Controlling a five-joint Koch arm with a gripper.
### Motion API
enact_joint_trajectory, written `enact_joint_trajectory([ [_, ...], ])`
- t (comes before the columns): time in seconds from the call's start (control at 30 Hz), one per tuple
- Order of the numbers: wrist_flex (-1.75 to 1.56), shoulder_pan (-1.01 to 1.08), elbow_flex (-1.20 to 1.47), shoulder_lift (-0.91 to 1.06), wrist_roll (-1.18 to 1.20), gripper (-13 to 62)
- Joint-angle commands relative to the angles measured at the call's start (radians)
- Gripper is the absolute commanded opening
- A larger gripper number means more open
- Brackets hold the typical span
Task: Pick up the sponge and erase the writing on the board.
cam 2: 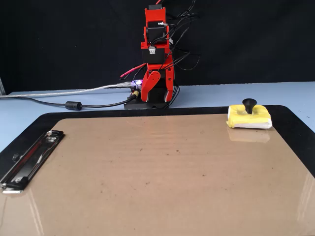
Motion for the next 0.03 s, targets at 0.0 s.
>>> enact_joint_trajectory([
  [0.0,0.060,-0.002,0.029,0.054,-0.002,34.5],
])
